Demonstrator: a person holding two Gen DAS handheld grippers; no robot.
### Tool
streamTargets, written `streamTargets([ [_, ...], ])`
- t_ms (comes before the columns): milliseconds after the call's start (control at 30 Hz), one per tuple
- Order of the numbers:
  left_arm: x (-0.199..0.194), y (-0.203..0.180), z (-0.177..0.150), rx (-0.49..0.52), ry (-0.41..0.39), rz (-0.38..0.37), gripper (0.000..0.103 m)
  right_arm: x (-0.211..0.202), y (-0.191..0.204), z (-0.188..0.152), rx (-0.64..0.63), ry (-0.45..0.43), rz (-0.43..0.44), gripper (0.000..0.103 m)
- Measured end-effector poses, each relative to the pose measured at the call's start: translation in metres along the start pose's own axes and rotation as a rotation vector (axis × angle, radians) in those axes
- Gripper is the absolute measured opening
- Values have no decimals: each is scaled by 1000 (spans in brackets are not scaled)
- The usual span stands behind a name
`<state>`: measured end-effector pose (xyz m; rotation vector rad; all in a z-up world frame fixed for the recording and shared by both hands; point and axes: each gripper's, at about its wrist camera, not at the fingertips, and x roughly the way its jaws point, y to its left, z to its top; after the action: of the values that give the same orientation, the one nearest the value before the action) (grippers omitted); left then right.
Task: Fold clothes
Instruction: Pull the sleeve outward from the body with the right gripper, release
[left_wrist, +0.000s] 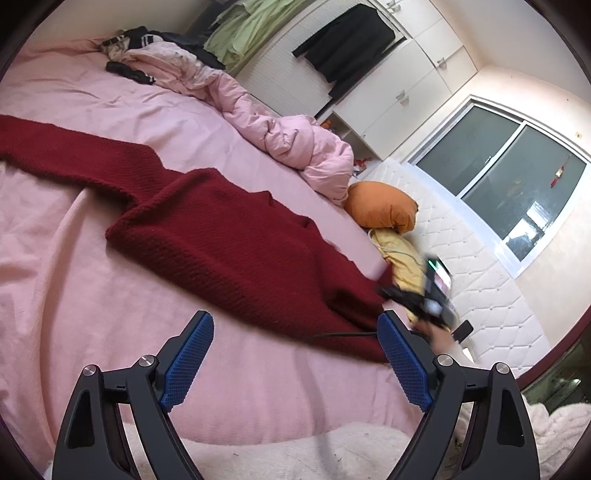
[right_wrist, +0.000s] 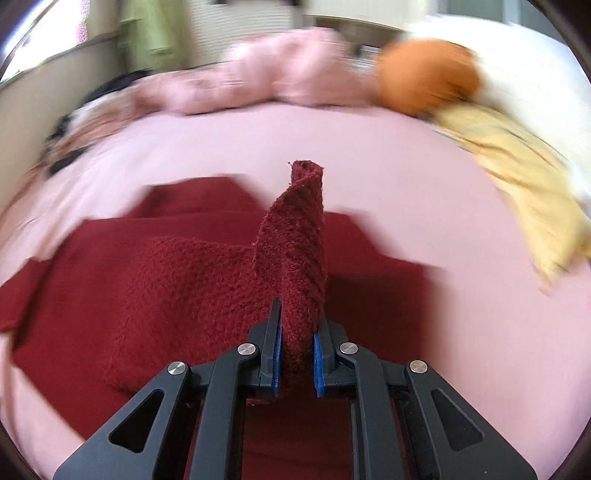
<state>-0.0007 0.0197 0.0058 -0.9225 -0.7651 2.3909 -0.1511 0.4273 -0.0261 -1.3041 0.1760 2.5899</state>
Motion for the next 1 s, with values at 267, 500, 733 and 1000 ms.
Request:
streamTargets([
  [267,7,-4,-1,18,24,77,90,-24,-220,-45,219,68,-273,13],
  [500,18,-11,-3,40,47,151,90,-53,-353,-89,371,120,-419,13],
  [733,26,-21,-7,77,67,206,90,-78,-457,-131,522,157,-513,13],
  [1000,31,-26,-8,86,82,228,90,-76,-462,-132,529,158,-517,26],
])
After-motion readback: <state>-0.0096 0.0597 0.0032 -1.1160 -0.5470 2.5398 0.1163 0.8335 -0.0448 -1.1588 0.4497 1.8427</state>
